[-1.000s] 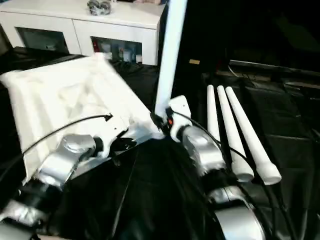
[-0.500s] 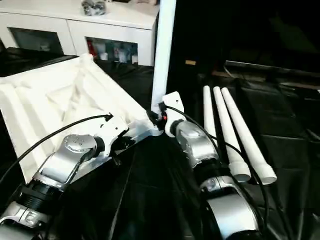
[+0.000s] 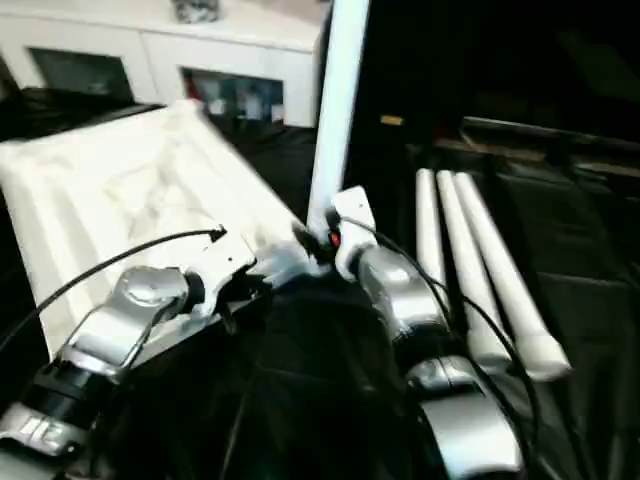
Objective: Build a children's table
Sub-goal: Insert table leg to table base, then rotate leg to tighten
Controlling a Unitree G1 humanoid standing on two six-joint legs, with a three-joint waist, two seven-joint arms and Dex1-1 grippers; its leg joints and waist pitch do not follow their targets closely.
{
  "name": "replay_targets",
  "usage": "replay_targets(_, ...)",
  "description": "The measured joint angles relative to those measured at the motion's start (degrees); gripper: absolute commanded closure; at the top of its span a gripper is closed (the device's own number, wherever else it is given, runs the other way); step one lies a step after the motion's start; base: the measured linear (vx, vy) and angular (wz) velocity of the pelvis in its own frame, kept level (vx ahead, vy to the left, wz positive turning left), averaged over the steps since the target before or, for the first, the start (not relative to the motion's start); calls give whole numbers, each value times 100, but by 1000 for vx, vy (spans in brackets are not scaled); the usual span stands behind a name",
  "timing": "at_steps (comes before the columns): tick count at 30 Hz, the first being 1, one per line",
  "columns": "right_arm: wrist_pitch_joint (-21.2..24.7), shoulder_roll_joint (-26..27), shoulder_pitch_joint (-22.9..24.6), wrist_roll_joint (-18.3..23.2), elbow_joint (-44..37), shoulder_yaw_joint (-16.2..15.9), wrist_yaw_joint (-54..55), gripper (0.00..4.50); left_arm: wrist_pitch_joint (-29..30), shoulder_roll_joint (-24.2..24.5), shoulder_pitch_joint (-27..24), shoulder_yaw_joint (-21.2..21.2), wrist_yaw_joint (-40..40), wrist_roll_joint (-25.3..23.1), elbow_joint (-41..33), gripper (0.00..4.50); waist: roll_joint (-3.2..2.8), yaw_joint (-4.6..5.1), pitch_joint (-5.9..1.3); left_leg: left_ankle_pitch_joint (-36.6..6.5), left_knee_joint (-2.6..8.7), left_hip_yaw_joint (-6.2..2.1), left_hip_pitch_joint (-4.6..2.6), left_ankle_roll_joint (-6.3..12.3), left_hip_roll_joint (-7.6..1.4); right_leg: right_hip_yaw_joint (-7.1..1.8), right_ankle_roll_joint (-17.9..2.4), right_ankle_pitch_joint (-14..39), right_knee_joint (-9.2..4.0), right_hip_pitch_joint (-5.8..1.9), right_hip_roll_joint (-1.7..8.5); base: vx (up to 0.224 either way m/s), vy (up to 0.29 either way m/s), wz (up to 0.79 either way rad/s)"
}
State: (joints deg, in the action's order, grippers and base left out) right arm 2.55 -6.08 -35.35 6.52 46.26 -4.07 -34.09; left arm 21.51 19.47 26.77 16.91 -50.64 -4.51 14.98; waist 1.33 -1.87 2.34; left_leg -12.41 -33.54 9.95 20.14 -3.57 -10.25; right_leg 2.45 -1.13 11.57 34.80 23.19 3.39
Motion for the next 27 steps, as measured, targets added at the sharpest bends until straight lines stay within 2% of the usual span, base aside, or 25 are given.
replay_targets(6,-75,-502,593,-70,-852,-387,-784,95,-407,244,-13,38,-570,118,106,450,-9,-78,17,1,-2,0,-2,0,-3,4,0,0,1,-3,0,0,0,0)
replay_targets(11,17,-880,1076,79,-1592,-464,-1542,95,-581,412,-27,109,-1148,290,120,450,-16,-157,24,-1,-3,2,0,-2,-3,2,0,0,0,-3,1,0,0,0)
replay_targets(19,278,-1237,1493,390,-2280,-556,-2289,95,-1023,565,-11,179,-1754,399,292,450,-20,-169,28,2,-9,2,-3,1,-4,2,0,0,11,-4,1,0,0,0)
replay_targets(20,325,-1261,1521,425,-2330,-572,-2371,120,-1070,591,-4,194,-1824,426,338,450,-23,-163,28,2,-13,2,-4,1,-4,1,0,0,15,-4,1,0,0,0)
replay_targets(24,461,-1318,1574,480,-2457,-589,-2515,144,-1157,646,3,202,-1998,472,387,450,-23,-166,28,2,-18,2,-6,-1,-5,2,0,0,21,-5,2,0,0,0)
replay_targets(25,486,-1320,1593,481,-2497,-590,-2528,163,-1172,652,5,203,-2026,479,399,450,-23,-168,28,2,-18,2,-6,-1,-5,2,0,0,22,-5,2,0,0,0)
replay_targets(27,499,-1314,1635,482,-2538,-590,-2532,166,-1206,657,7,203,-2057,479,423,450,-23,-171,28,2,-19,2,-6,-1,-5,2,0,0,22,-6,2,0,0,0)
